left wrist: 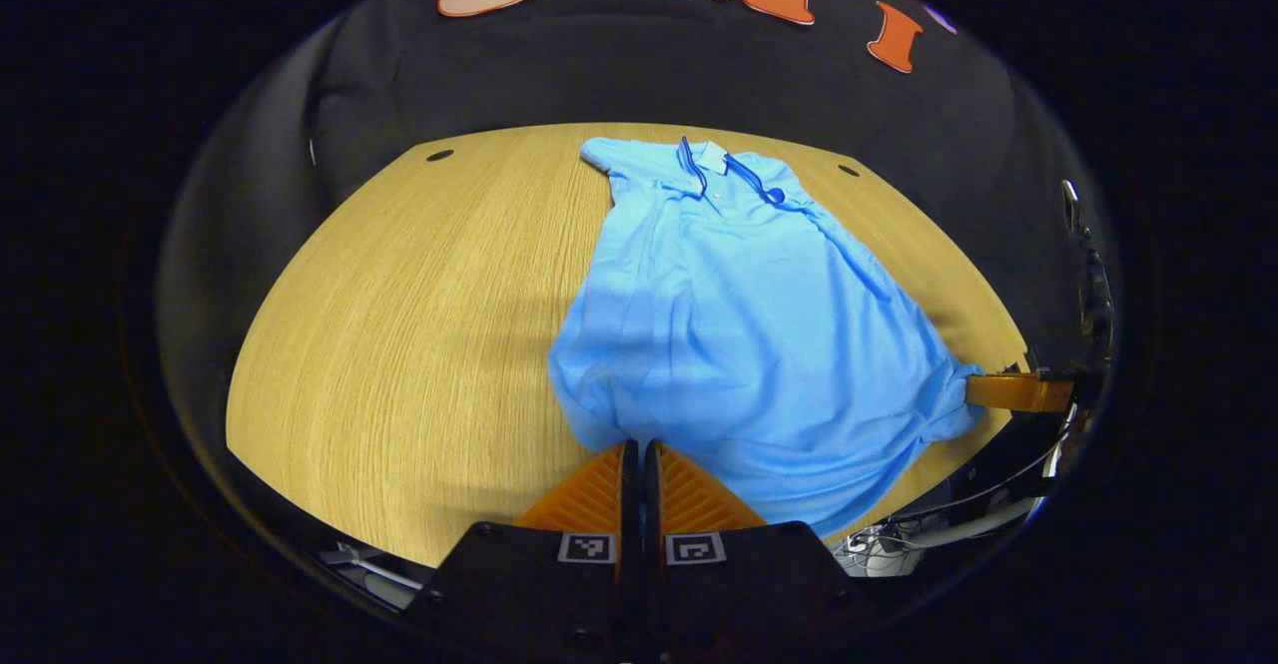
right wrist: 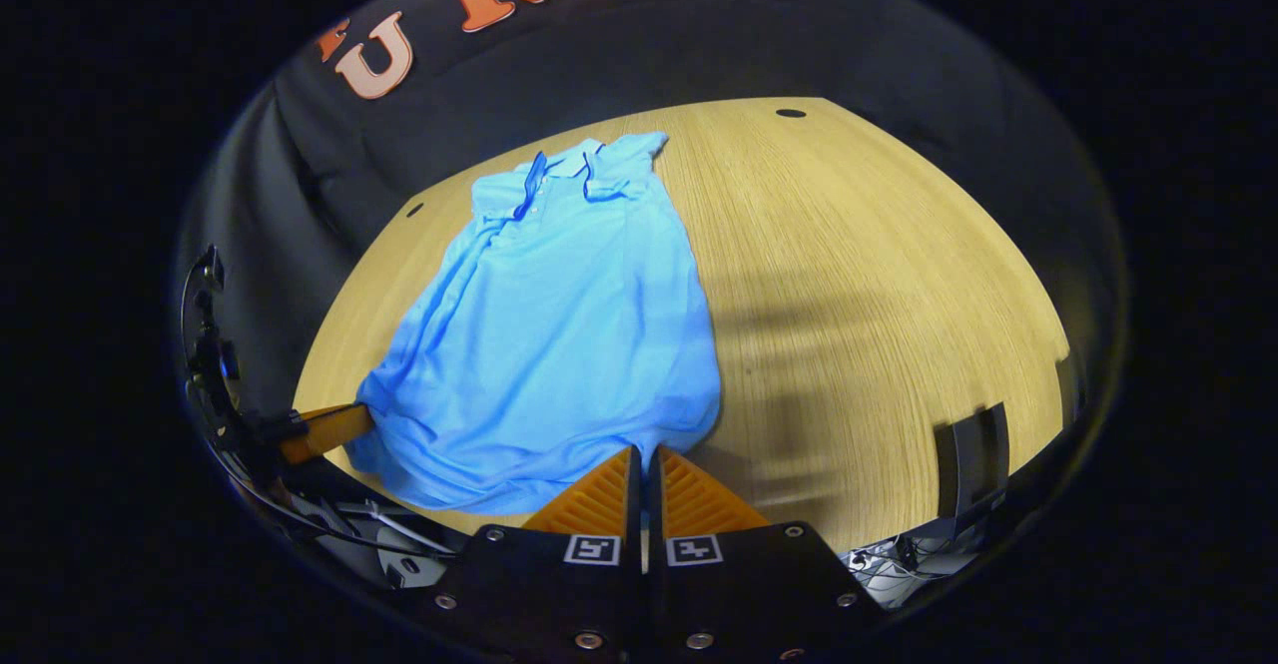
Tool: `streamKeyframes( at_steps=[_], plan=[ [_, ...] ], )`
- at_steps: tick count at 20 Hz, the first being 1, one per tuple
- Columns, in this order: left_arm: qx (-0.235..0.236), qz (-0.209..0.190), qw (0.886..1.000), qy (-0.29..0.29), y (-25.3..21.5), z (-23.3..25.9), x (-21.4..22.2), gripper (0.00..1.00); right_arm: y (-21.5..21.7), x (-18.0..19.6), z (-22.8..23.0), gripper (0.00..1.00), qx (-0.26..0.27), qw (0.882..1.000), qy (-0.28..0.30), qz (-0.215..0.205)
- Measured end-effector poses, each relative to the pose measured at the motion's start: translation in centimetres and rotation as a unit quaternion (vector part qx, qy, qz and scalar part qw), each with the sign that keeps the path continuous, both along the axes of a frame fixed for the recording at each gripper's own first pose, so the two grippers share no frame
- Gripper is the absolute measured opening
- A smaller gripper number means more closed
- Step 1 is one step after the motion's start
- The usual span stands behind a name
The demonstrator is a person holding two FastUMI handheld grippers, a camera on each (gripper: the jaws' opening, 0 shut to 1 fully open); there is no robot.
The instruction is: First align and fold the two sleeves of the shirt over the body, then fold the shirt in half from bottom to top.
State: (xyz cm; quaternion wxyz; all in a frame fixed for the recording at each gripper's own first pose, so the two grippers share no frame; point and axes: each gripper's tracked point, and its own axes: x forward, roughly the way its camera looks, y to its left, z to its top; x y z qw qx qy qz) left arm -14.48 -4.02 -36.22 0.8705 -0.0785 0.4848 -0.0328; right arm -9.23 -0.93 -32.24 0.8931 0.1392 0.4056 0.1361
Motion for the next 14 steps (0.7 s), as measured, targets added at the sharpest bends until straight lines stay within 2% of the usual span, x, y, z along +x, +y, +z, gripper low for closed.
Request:
streamKeyframes(
  at_steps=[2,6,14],
  plan=[
    [-0.01,0.002,1.0,-0.018,0.1,1.7,1.9,0.04,0.2,1.4,1.9,0.02,0.021,1.0,-0.008,-0.015],
    [-0.028,0.003,0.998,-0.05,0.4,4.7,6.3,0.04,-0.4,4.2,4.8,0.03,0.029,0.999,-0.029,-0.032],
    [-0.031,-0.02,0.996,-0.076,2.1,6.7,13.1,0.04,-0.3,10.4,8.1,0.03,0.015,0.997,-0.054,-0.047]
  ],
)
